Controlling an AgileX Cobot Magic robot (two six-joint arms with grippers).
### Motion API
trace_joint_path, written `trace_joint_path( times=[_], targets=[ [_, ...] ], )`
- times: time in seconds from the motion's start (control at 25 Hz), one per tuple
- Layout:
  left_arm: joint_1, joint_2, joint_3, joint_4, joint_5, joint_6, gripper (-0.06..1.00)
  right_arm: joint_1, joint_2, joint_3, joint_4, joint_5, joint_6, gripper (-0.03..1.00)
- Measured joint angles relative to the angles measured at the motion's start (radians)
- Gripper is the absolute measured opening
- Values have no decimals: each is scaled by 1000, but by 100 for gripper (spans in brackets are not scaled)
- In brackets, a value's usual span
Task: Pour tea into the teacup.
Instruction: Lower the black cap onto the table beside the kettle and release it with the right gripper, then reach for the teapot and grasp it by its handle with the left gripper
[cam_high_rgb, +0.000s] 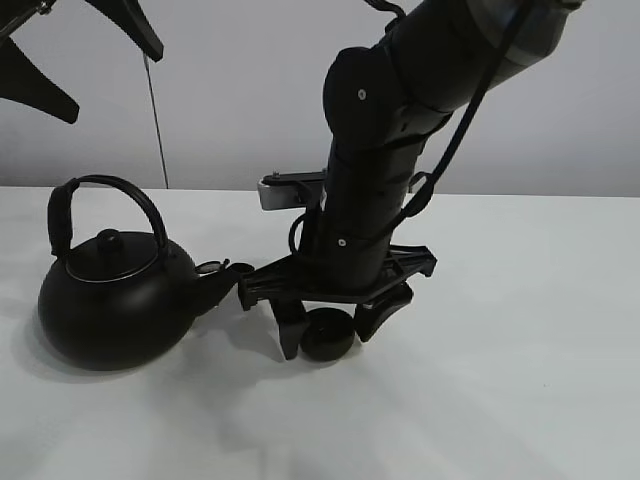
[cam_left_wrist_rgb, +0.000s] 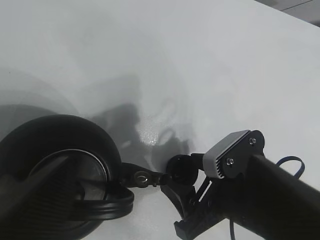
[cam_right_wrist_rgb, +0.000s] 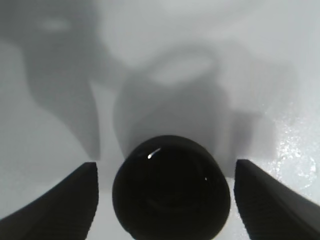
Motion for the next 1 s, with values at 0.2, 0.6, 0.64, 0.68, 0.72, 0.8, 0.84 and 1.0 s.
trace_joint_path(
  times=[0.2,0.6,0.64,0.68,0.72,0.8,0.84,1.0],
  targets=[
    [0,0,0,0,0,0,66,0,0,-4,0,6,0,58],
    [0,0,0,0,0,0,66,-38,-53,-172,-38,242,0,68],
    [0,0,0,0,0,0,66,-65,-70,-173,-49,265,-3,68],
    [0,0,0,0,0,0,66,-93,-84,-175,-62,290,-11,68],
    [0,0,0,0,0,0,66,-131,-95,-175,-72,309,-24,68],
    [0,0,0,0,0,0,66,-216,-119,-175,-82,334,-56,68],
    [0,0,0,0,0,0,66,-256,-132,-175,-86,344,-76,68],
    [0,0,0,0,0,0,66,-462,-181,-176,-87,392,-138,67]
  ],
)
